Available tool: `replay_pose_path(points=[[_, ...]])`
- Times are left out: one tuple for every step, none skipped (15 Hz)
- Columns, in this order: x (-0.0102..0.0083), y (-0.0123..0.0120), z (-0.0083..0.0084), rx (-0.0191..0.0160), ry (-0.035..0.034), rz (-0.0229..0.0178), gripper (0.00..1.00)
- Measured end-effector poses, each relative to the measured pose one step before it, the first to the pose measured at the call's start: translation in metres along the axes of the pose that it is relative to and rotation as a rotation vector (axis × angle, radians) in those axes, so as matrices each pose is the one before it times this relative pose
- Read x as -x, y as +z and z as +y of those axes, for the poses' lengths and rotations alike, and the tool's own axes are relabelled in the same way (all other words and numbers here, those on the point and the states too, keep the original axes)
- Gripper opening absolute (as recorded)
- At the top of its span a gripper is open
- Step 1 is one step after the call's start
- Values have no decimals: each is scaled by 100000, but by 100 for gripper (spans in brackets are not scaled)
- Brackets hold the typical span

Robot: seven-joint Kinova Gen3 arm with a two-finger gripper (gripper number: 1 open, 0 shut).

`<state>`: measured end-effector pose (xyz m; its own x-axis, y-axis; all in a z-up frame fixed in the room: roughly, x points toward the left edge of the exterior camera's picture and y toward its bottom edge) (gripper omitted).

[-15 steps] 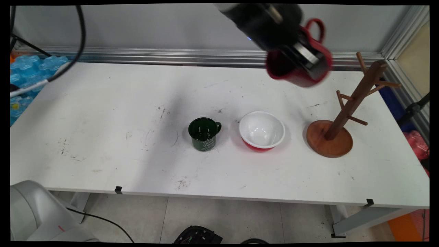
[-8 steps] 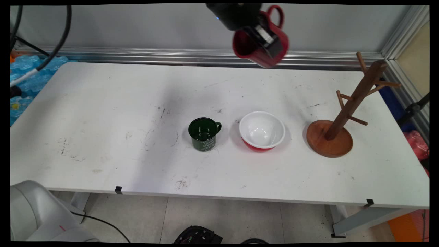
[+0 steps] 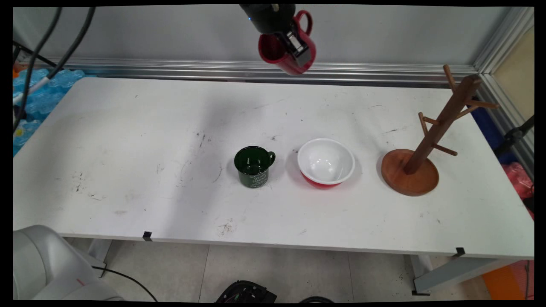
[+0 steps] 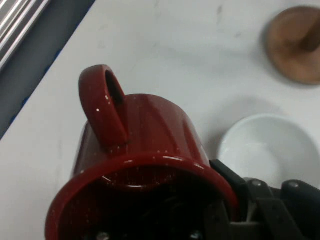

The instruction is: Place the picked object on the table

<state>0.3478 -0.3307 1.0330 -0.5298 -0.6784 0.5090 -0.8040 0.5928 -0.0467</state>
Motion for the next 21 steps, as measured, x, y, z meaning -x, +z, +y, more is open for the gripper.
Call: replay_pose_path(points=[[-50,819,-636,-1883,-576,-2597,0],[-32,667,-426,-1392,-336,-2056,0],[-24,458,-233,-747,-293,-1324,0],[-16,730,-288,-990,-370,-2062,0],[-8,515,-155,-526,-278,-1407,0],[3,814,-153,-661,-375,-2197,0],[-4,960,-92,-447,-386,-2412,0],[25,953,-46,-272,-316,-2424,0],[-3,831,24,-37,-218,-2096,0],[35,955,20,24,-279,-2565,0],[26,879,8,69,-220,-2449,0],[11,726,13,84,-111,-2056,0],[12,819,-21,69,-136,-2368,0],[-14,773,-8,111,-68,-2283,0],[33,625,-35,66,-126,-1921,0],[27,729,-46,152,-230,-2161,0],[27,604,-39,164,-247,-1766,0],[-14,688,-24,247,-278,-1913,0],[-21,686,-65,201,-478,-1762,0],[-30,563,-63,65,-455,-1383,0],[-99,646,-123,-179,-621,-1291,0]])
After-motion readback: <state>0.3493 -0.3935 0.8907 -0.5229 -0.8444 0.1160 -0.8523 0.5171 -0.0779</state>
